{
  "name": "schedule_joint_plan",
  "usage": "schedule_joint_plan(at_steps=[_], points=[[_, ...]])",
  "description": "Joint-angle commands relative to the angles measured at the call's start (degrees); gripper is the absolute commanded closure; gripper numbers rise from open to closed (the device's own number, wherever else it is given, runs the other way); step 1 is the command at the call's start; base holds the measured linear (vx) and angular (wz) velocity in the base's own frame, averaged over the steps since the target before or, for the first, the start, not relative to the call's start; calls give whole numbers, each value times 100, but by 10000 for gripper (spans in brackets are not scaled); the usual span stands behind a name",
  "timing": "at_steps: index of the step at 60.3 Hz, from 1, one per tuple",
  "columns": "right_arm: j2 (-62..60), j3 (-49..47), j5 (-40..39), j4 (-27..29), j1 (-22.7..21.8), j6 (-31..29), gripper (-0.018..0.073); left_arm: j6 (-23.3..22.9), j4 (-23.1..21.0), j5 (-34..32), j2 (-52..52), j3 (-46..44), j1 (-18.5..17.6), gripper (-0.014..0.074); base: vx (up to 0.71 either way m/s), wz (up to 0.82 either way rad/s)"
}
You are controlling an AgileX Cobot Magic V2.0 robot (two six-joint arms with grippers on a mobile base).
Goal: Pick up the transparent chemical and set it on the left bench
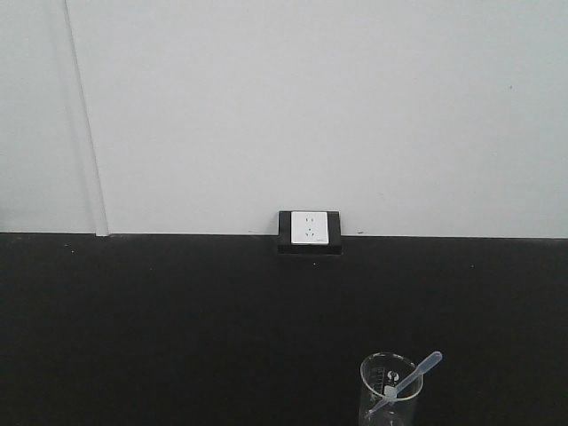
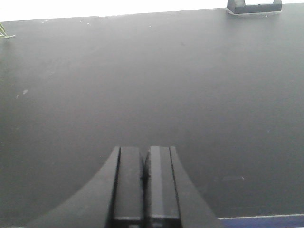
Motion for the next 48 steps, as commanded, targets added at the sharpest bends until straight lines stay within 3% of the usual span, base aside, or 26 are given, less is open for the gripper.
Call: schedule_joint_plan(at_steps=[1,48], points=[[-72,32,-465,-49,-31,-17,566,-45,-4,-449,-110,93,-10,600,0,0],[-72,32,-472,-49,-31,-17,566,-45,-4,-449,-110,93,-10,600,0,0]])
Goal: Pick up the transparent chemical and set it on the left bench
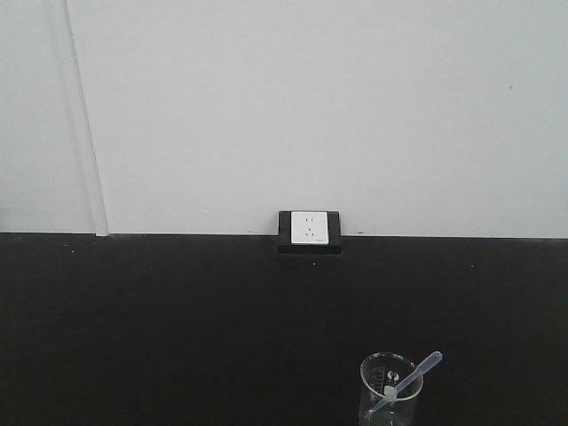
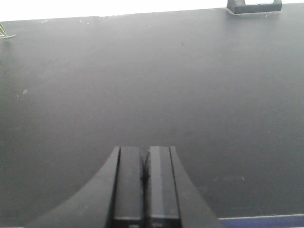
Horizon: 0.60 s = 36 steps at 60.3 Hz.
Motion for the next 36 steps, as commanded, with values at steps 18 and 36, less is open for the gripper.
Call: schedule_joint_plan(at_steps=[18,36], points=[[-72,4,-1798,37,-31,11,566,-45,-4,-449,-110,93,-10,600,0,0],[436,-1396,-1291,326,-31,-135,566,-45,-4,-449,-110,93,-10,600,0,0]])
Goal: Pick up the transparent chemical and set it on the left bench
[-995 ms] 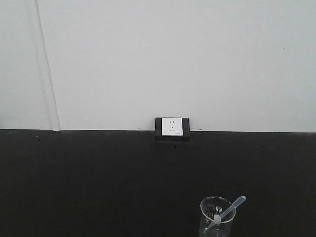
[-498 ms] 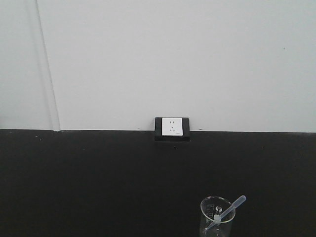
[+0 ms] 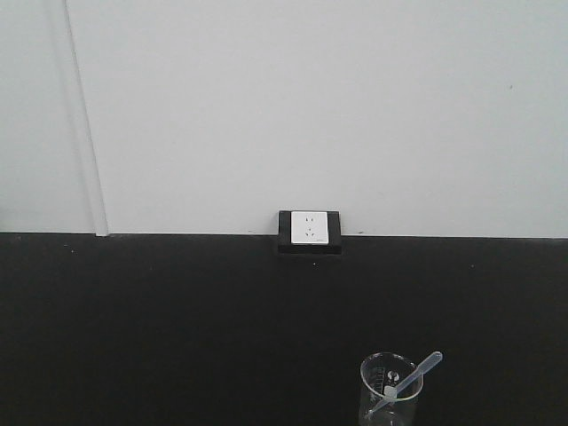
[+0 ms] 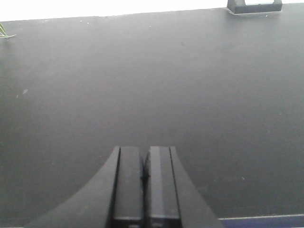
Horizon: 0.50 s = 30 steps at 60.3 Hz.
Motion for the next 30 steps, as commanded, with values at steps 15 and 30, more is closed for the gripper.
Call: schedule_joint_plan(at_steps=[15,30], points=[[2060,-2290,501,-244,-31,-909,566,-45,-4,-449,-110,93,-10,600,0,0],[3009,-2717,432,-199,-31,-820,564,-45,-4,-449,-110,93,-10,600,0,0]])
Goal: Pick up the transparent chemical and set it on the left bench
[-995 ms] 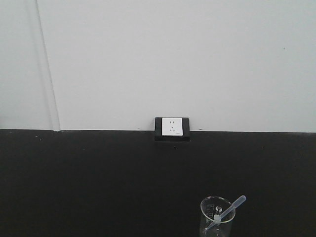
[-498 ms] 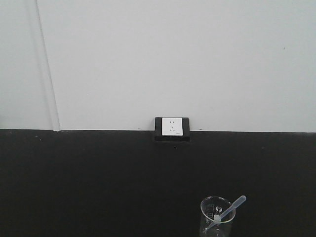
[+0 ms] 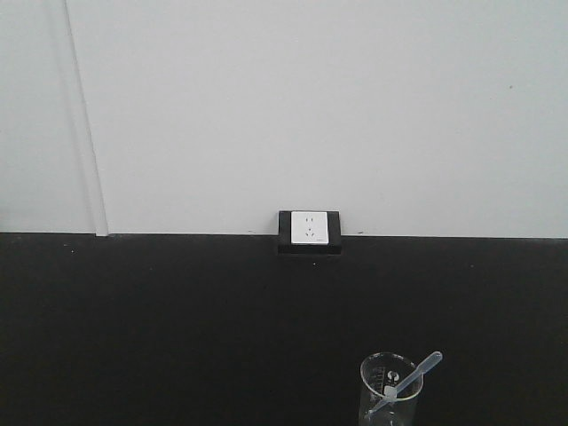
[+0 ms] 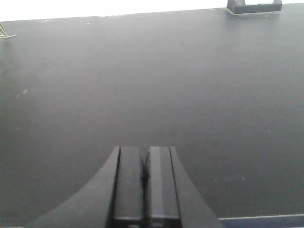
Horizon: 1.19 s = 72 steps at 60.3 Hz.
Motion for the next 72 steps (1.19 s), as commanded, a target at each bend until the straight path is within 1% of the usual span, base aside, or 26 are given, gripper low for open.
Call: schedule_joint_plan(at_steps=[1,6,10,17,24,28,29,31,32,33,34,38,41,44,51,60,72], points=[[351,-234,-432,-8,-31,21,562,-45,-4,-449,-110,93,-10,600,0,0],[570,-234,-420,44,-31,21,550,-45,-4,-449,-110,93,-10,600,0,0],[741,-234,-414,89,-31,21,521,-45,-4,-449,-110,93,-10,600,0,0],[976,-234,-422,104,-31,21,433,-45,-4,-449,-110,93,-10,600,0,0],[1155,-234,-438,104,-31,21,280,-45,-4,-449,-110,93,-10,600,0,0],[1244,-234,-469,110,-31,43,152,-45,-4,-449,-110,93,-10,600,0,0],[1261,-234,-478,110,-31,70,139,-45,-4,-449,-110,93,-10,600,0,0],[1300,-234,-498,157,-31,146,76,-45,-4,-449,-110,93,-10,600,0,0],[1333,-234,-519,240,-31,228,42,-45,-4,-449,-110,93,-10,600,0,0],[1358,-234,-526,312,-31,286,32,-45,-4,-449,-110,93,-10,600,0,0],[1393,-234,-533,399,-31,437,1,-45,-4,-449,-110,93,-10,600,0,0],[1518,-234,-561,810,-31,766,-60,-45,-4,-449,-110,93,-10,600,0,0],[1721,-240,-567,1050,-31,916,-73,-45,-4,-449,-110,93,-10,600,0,0],[1911,-256,-612,1184,-31,925,-71,-45,-4,-449,-110,93,-10,600,0,0],[2770,-532,-681,1449,-31,916,-35,-45,-4,-449,-110,93,-10,600,0,0],[3880,-1201,-611,1624,-31,916,5,-45,-4,-449,-110,93,-10,600,0,0],[5186,-2048,-275,1947,-31,916,11,-45,-4,-449,-110,93,-10,600,0,0]])
